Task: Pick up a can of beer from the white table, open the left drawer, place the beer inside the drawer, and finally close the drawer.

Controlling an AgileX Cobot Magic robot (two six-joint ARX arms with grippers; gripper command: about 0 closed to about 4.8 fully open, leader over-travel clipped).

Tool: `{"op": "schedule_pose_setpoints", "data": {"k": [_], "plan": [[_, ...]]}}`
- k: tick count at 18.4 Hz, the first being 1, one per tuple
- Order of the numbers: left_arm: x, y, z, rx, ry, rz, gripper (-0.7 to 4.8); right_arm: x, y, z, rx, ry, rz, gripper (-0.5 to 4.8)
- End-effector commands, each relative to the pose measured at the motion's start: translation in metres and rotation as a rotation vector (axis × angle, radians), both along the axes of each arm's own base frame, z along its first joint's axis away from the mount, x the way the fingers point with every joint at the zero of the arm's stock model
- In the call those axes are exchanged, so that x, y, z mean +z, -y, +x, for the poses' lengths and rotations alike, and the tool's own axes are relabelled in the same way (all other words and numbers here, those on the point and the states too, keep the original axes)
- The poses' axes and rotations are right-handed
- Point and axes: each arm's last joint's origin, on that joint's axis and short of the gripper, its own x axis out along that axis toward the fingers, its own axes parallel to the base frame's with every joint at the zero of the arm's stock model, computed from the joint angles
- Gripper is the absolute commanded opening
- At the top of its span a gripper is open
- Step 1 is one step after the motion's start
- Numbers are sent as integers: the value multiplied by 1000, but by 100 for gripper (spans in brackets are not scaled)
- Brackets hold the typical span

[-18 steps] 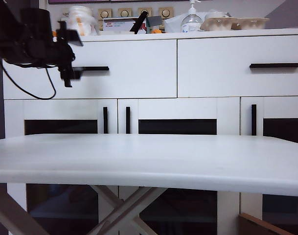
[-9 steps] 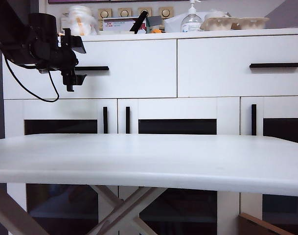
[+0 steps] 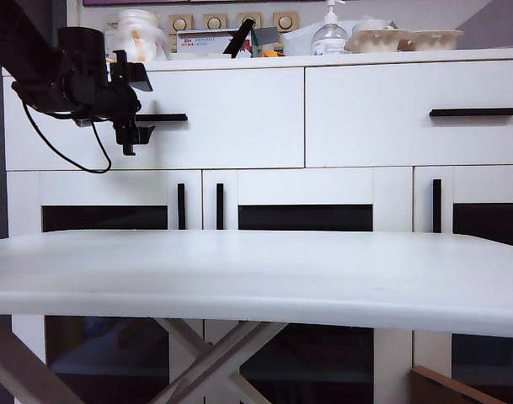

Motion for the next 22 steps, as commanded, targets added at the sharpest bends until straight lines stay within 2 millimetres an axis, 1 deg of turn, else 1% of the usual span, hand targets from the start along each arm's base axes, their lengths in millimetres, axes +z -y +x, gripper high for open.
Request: {"op": "schedule_pose_setpoints", "data": {"k": [1, 6, 8, 12, 16, 18, 21, 22], "plan": [[-3, 0, 1, -2, -24, 14, 362, 12, 1, -4, 3, 74, 22, 157], [-12, 0, 4, 2, -51, 16, 362, 12, 1, -4, 3, 73, 22, 157], [-12, 1, 5, 2, -50, 15, 362, 12, 1, -4, 3, 73, 22, 157], [-4, 0, 6, 23, -20, 51, 362, 12, 1, -4, 2, 73, 22, 157], [-4, 0, 6, 27, -21, 52, 361, 12, 1, -4, 3, 73, 22, 157], [-4, 0, 6, 28, -20, 52, 337, 12, 1, -4, 3, 73, 22, 157], [-4, 0, 6, 29, -20, 52, 337, 12, 1, -4, 3, 73, 22, 157], [-4, -3, 7, 34, -20, 52, 337, 12, 1, -4, 3, 73, 22, 157]]}}
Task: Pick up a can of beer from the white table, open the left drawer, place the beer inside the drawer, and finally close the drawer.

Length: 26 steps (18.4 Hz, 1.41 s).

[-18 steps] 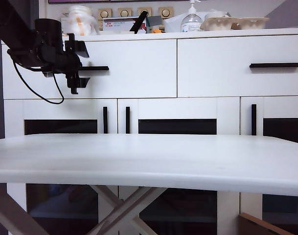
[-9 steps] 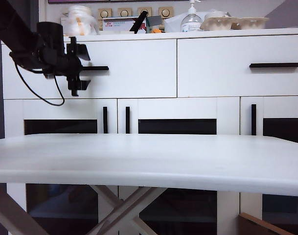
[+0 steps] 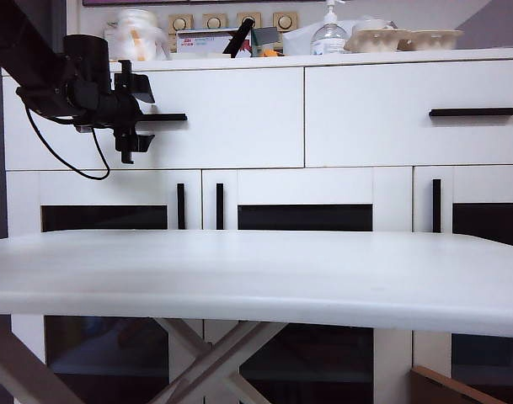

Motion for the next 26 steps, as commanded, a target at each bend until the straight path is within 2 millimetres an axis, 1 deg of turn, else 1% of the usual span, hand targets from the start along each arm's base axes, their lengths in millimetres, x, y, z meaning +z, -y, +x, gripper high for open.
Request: {"op": "schedule_pose_setpoints", "data": {"k": [1, 4, 5, 7, 8, 9, 10, 12, 16, 19, 22, 26], "plan": [[5, -4, -1, 11, 23, 4, 337, 12, 1, -4, 3, 73, 22, 157], [5, -6, 0, 18, 23, 4, 336, 12, 1, -4, 2, 73, 23, 157], [5, -7, 0, 19, 23, 4, 306, 12, 1, -4, 2, 73, 23, 157], [5, -7, 0, 16, 24, 5, 142, 12, 1, -4, 2, 73, 23, 157], [5, -7, 0, 16, 24, 6, 70, 12, 1, -4, 2, 73, 23, 157], [5, -7, 0, 16, 25, 7, 40, 12, 1, -4, 2, 73, 22, 157], [5, -7, 0, 18, 27, 22, -8, 12, 1, -4, 2, 73, 23, 157], [5, -6, 0, 19, 33, 50, -6, 12, 1, -4, 2, 73, 22, 157], [6, -6, 0, 3, 37, 52, -6, 12, 1, -4, 2, 73, 22, 157], [8, -6, -2, -11, 110, 89, -6, 12, 1, -4, 2, 73, 22, 157], [12, -5, -6, -32, 219, 88, -6, 12, 1, -4, 2, 74, 22, 157], [7, -3, -9, -108, 252, 108, -6, 12, 2, -3, -28, 74, 21, 157]]}}
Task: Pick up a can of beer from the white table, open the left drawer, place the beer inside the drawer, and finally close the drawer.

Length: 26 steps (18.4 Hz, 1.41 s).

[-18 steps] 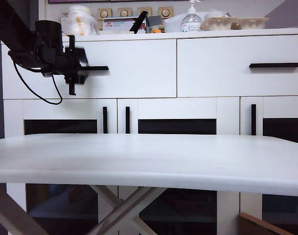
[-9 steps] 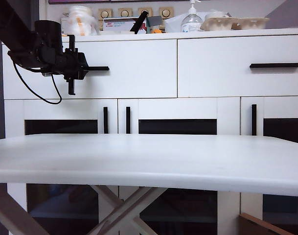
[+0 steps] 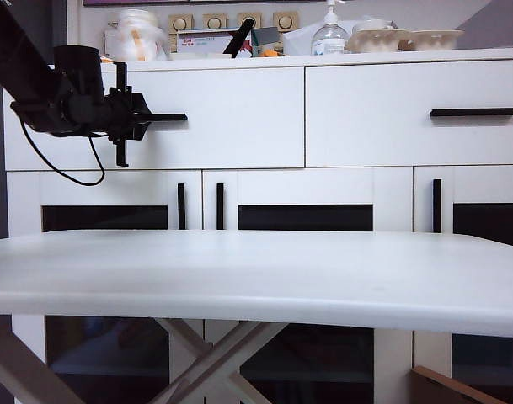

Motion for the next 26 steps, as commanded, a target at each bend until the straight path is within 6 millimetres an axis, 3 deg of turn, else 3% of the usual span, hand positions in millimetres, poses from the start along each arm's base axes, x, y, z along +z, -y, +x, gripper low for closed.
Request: {"op": "schedule_pose_setpoints", "data": {"k": [1, 13, 19, 26], "plan": [[17, 4, -10, -75, 182, 78, -6, 12, 1, -3, -31, 74, 21, 157], [6, 2, -19, -52, 289, 81, -6, 12, 2, -3, -33, 74, 21, 157], [-23, 1, -38, -68, 298, 32, -6, 11, 2, -3, -34, 73, 21, 157], [-25, -2, -67, -73, 267, 35, -6, 11, 1, -3, -34, 73, 20, 157]]}}
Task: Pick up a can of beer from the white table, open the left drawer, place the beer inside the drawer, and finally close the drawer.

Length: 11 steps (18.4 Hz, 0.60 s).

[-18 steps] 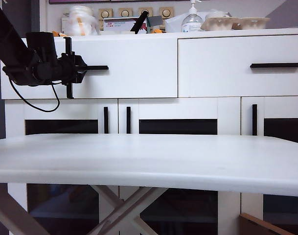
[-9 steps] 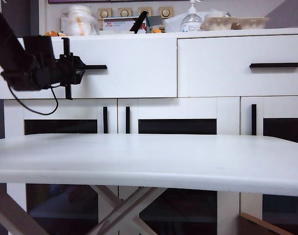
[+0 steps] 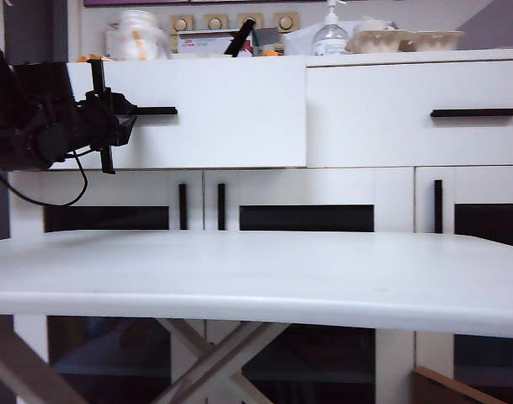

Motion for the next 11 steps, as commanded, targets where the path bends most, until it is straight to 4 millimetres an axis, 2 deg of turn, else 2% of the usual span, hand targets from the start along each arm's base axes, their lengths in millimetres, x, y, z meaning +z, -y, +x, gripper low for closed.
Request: {"op": "schedule_pose_setpoints", "data": {"k": [1, 7, 11], "plan": [[17, 3, -14, -26, 47, 39, -6, 11, 0, -4, 4, 71, 21, 157], [27, 0, -41, -15, 48, 58, -6, 11, 0, -4, 4, 71, 21, 157], [15, -2, -64, -12, 4, 63, -6, 12, 0, -4, 4, 72, 22, 157]]}}
